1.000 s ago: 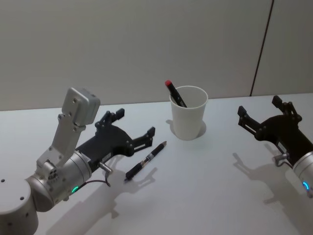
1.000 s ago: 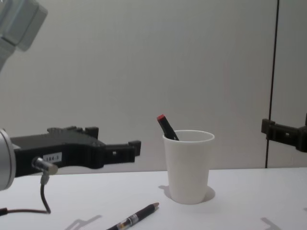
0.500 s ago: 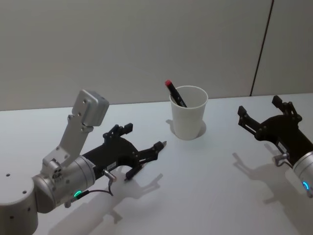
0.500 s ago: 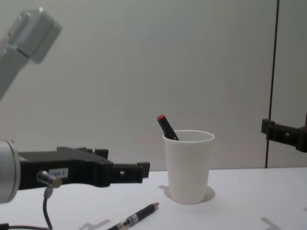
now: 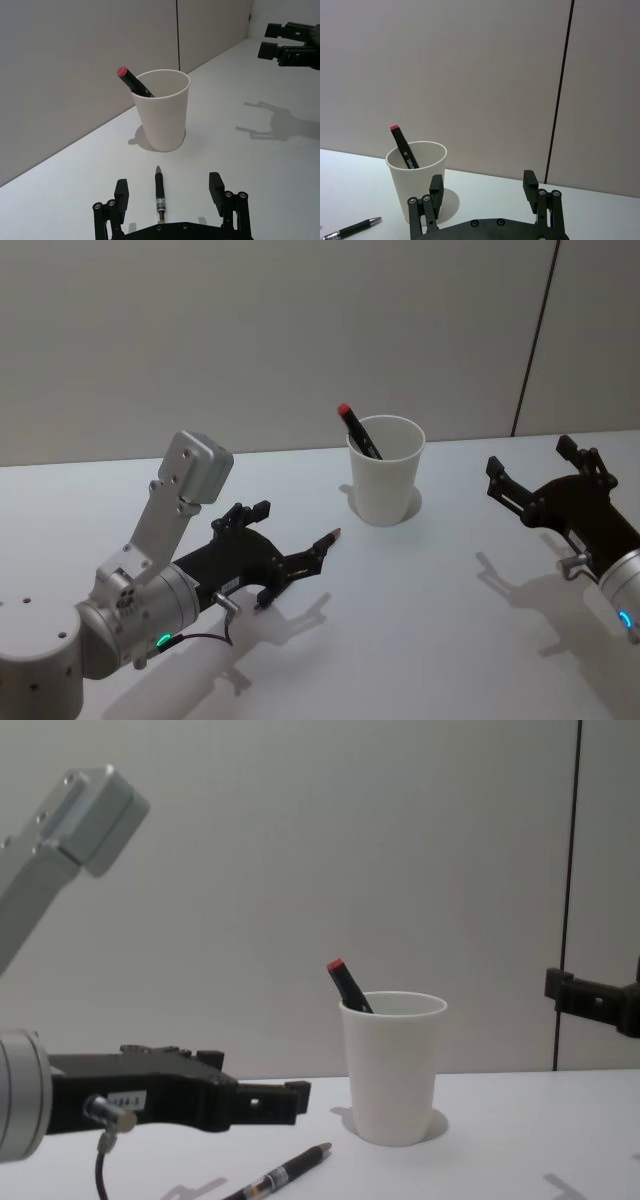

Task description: Place the pen into the pen holder.

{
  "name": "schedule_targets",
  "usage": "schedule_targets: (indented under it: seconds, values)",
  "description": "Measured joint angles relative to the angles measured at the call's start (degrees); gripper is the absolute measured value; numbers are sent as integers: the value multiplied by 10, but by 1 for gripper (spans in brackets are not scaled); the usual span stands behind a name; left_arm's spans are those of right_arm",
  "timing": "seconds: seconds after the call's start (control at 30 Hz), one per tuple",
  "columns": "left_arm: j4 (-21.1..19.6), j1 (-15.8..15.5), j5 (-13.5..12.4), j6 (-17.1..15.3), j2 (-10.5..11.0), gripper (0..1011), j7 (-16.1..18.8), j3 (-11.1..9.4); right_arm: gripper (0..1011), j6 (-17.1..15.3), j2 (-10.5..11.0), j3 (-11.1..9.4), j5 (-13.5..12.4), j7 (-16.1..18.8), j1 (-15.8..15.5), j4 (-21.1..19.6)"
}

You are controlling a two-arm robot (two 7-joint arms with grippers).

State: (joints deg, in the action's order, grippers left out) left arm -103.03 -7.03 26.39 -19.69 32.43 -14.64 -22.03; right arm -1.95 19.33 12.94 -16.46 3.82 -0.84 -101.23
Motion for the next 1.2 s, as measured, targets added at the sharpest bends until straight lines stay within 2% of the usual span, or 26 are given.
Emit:
schedule_targets:
  seconds: [0.23, 0.5, 1.2]
  values:
    - [0, 6, -21, -12, -3, 1001, 24, -6, 1001, 0, 0, 0, 0, 0, 0, 0]
    - [-3, 12, -29, -28, -4, 1001, 40, -9, 1001, 0, 0, 0, 0, 0, 0, 0]
    - [0, 13, -34, -74, -7, 1001, 27, -12, 1001, 0, 0, 0, 0, 0, 0, 0]
